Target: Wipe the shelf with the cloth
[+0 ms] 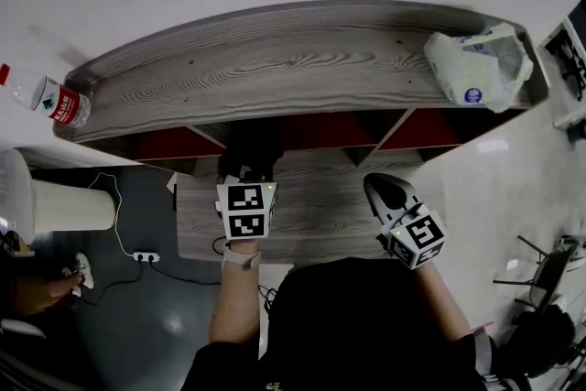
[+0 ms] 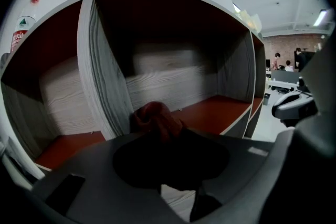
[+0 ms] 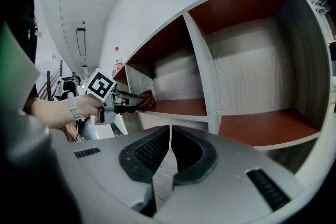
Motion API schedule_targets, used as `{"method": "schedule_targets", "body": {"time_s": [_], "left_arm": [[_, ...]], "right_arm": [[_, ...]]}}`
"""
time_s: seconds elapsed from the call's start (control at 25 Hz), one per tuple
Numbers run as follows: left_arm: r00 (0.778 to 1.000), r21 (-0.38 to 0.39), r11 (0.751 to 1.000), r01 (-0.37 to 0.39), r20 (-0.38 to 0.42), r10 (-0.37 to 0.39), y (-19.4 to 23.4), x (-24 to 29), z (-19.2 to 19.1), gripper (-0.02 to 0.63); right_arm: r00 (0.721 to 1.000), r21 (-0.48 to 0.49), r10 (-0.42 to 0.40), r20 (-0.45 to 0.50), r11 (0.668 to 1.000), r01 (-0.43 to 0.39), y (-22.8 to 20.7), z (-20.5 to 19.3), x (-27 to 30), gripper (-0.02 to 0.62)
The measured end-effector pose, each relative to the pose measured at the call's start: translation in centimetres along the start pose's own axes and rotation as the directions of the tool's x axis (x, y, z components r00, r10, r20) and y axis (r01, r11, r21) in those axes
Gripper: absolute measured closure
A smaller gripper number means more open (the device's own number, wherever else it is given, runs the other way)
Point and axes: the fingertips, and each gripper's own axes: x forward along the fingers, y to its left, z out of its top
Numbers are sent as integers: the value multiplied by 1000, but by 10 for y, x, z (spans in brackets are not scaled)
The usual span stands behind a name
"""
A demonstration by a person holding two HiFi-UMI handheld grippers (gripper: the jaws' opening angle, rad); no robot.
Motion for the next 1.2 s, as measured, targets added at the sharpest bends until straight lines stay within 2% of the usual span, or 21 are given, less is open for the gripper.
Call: {"method": "schedule_targets", "body": {"time_s": [0.24, 0.4, 0.6, 0.76, 1.0, 1.2], "left_arm": [[1000, -18, 1000, 21, -13, -21, -3, 9, -1, 485], [998, 26, 998, 62, -13, -61, -19, 18, 6, 494], [988, 83, 984, 155, 11, -156, -67, 38, 24, 494], [969, 131, 962, 240, 25, -245, -111, 55, 33, 495], [941, 218, 919, 327, 9, -337, -159, 66, 49, 499], [896, 206, 881, 426, 38, -442, -200, 65, 63, 517]], "right_arm": [[1000, 3, -14, -2, 1000, 14, -3, 0, -2, 589], [999, 11, -41, -13, 999, 41, -9, 0, -8, 590], [994, 9, -107, 3, 994, 107, -28, -2, -26, 591], [986, 24, -167, 13, 986, 167, -41, -3, -43, 590], [970, 45, -244, 14, 969, 243, -55, -6, -69, 589], [950, 65, -310, 31, 949, 307, -65, -9, -89, 589]]}}
